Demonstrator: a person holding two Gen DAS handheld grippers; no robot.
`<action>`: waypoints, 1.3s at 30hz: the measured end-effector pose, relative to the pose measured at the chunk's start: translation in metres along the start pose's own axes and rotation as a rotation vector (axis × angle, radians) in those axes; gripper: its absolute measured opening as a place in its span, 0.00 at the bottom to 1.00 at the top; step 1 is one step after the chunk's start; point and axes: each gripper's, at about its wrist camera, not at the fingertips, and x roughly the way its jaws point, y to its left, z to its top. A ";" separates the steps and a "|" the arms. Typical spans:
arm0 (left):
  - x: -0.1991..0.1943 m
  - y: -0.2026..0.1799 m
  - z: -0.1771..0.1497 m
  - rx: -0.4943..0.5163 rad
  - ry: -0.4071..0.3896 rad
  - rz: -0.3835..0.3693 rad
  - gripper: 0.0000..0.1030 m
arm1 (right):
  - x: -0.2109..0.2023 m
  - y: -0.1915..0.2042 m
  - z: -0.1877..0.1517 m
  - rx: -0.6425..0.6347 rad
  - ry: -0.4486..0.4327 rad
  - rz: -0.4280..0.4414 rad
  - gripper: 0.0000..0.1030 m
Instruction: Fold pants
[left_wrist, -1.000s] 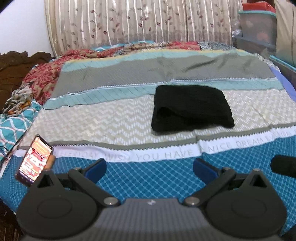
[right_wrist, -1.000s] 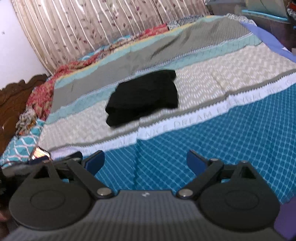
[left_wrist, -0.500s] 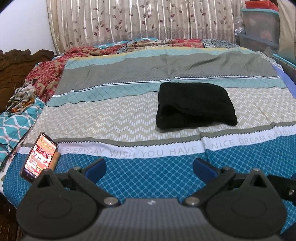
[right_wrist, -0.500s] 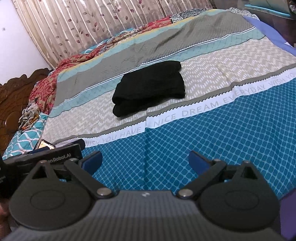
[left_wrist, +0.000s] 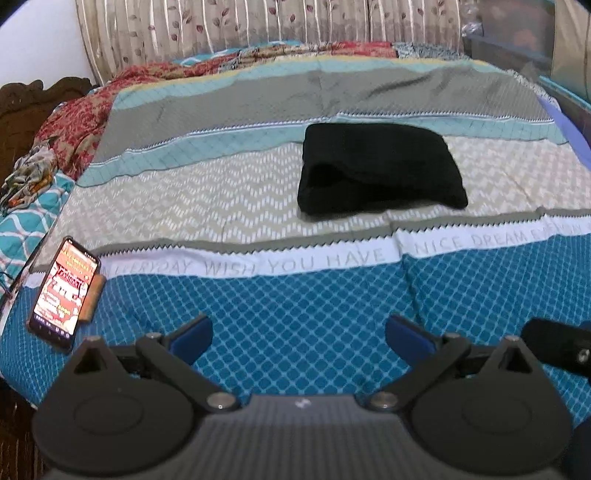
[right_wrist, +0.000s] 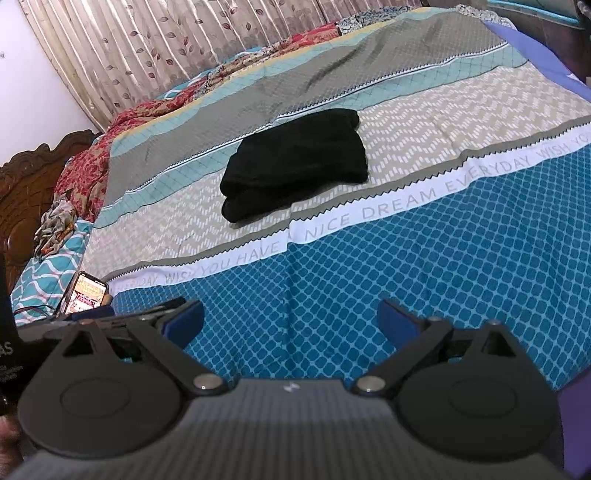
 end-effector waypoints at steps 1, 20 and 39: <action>0.001 0.000 -0.001 -0.001 0.005 0.000 1.00 | 0.000 0.000 0.000 0.002 0.002 -0.001 0.98; 0.011 0.001 -0.003 0.022 0.034 0.025 1.00 | 0.006 0.004 -0.003 -0.029 0.036 -0.012 0.98; 0.019 -0.004 -0.008 0.045 0.077 0.034 1.00 | 0.011 0.007 -0.006 -0.029 0.060 -0.013 0.98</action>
